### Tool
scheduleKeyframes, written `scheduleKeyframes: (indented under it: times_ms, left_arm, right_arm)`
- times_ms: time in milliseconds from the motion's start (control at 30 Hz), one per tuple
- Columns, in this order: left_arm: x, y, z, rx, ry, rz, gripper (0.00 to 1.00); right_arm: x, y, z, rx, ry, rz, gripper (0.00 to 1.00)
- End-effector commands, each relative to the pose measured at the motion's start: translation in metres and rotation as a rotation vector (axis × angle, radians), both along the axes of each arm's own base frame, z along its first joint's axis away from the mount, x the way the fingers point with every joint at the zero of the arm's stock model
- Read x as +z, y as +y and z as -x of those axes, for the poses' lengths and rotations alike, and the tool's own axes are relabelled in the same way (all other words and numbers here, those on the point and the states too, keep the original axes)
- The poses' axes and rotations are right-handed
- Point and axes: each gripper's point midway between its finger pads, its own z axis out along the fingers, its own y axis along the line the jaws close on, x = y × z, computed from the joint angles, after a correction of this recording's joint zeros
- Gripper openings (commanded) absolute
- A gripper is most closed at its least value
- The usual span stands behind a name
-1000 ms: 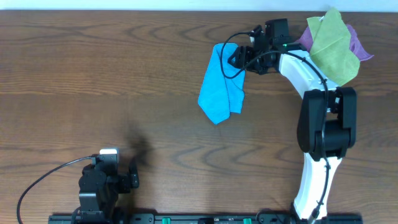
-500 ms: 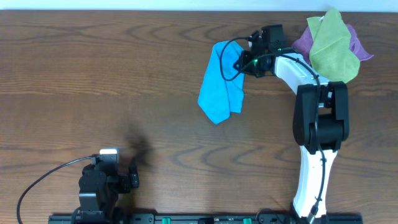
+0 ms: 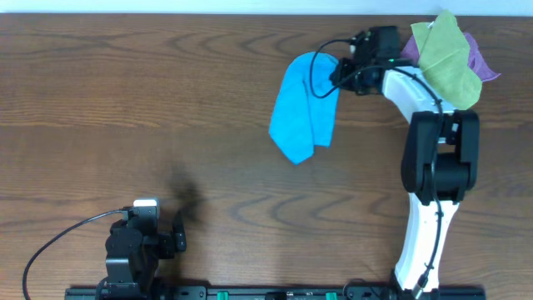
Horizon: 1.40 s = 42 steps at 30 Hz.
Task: Fold the cloth
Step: 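Lower the hanging blue cloth onto the table with the right gripper, then drag the blue cloth corner down with the right gripper to spread it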
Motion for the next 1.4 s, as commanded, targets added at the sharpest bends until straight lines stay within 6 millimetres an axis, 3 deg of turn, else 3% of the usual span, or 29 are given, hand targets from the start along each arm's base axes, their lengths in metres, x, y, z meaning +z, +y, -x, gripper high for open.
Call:
scheduleKeyframes:
  times_ms: [0, 133, 167, 233, 267, 367, 533, 700, 800, 1167, 1367]
  left_arm:
    - [-0.021, -0.001, 0.008, -0.012, 0.068, -0.011, 0.95]
    - [-0.021, -0.001, 0.008, -0.011, 0.068, -0.010, 0.95]
    - [-0.021, -0.001, 0.008, -0.012, 0.068, -0.010, 0.95]
    - [-0.021, -0.001, 0.008, -0.011, 0.068, -0.010, 0.95]
    - [-0.021, -0.001, 0.008, -0.011, 0.068, -0.010, 0.95]
    - [-0.021, -0.001, 0.008, -0.011, 0.068, -0.010, 0.95]
    - [-0.021, -0.001, 0.008, -0.011, 0.068, -0.010, 0.95]
    - [-0.021, -0.001, 0.008, -0.012, 0.068, -0.011, 0.95]
    - [-0.021, -0.001, 0.008, -0.011, 0.068, -0.010, 0.95]
    - [-0.021, -0.001, 0.008, -0.012, 0.068, -0.011, 0.95]
    - [-0.021, 0.000, 0.008, -0.009, 0.068, -0.013, 0.95]
  right_arm:
    - [0.031, -0.020, -0.021, -0.023, -0.090, 0.065, 0.01]
    - [0.044, -0.034, -0.032, -0.050, -0.128, 0.133, 0.04]
    - [0.048, -0.034, -0.034, -0.050, -0.139, 0.138, 0.16]
    - [0.051, -0.034, -0.036, -0.050, -0.145, 0.137, 0.56]
    - [0.051, -0.034, -0.036, -0.050, -0.144, 0.137, 0.72]
    - [0.054, -0.036, -0.033, -0.054, -0.122, 0.147, 0.88]
    - [0.077, -0.058, -0.015, -0.109, -0.041, 0.264, 0.95]
    - [0.093, -0.061, 0.015, -0.100, 0.045, 0.288, 0.99]
    - [0.091, -0.065, 0.039, -0.096, 0.135, 0.316, 0.99]
    - [0.076, -0.066, 0.093, -0.017, 0.351, 0.345, 0.98]
    - [0.051, -0.058, 0.112, 0.010, 0.429, 0.299, 0.87]
